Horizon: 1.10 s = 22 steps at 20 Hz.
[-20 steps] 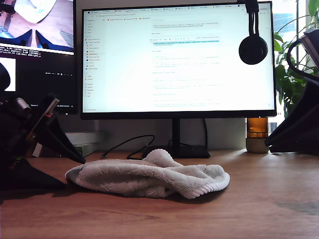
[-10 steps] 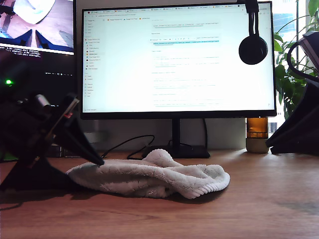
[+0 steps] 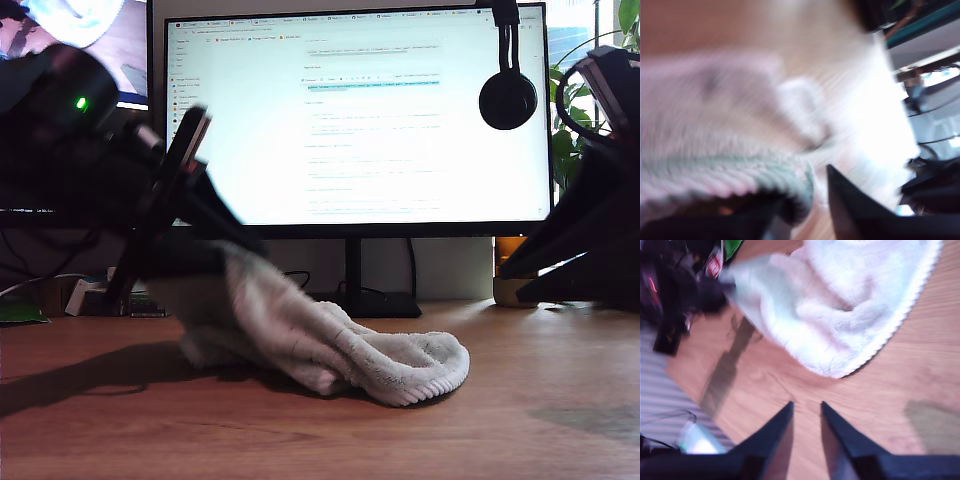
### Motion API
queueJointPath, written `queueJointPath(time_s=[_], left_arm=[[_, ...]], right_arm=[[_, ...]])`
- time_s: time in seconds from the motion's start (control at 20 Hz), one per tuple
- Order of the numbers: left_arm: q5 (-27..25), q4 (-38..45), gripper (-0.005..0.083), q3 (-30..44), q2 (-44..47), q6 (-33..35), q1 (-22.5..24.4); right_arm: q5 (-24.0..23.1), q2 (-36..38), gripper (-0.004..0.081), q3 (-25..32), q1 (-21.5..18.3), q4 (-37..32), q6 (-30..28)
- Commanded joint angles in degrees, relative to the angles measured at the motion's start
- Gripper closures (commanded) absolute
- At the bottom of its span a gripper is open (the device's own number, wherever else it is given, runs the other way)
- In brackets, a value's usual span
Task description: Fold the tea towel to a neat square and place it to the right
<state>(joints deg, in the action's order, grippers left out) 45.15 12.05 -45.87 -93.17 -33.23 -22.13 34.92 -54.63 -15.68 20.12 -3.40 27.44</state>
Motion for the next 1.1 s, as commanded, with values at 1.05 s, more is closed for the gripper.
queueJointPath(time_s=[1.05], left_arm=[[0.7,0.4,0.0796,-8.3,-1.0,-8.4,-9.4]], right_arm=[[-29.5,-10.7,0.0463,-8.6,22.1,-11.0,-29.4]])
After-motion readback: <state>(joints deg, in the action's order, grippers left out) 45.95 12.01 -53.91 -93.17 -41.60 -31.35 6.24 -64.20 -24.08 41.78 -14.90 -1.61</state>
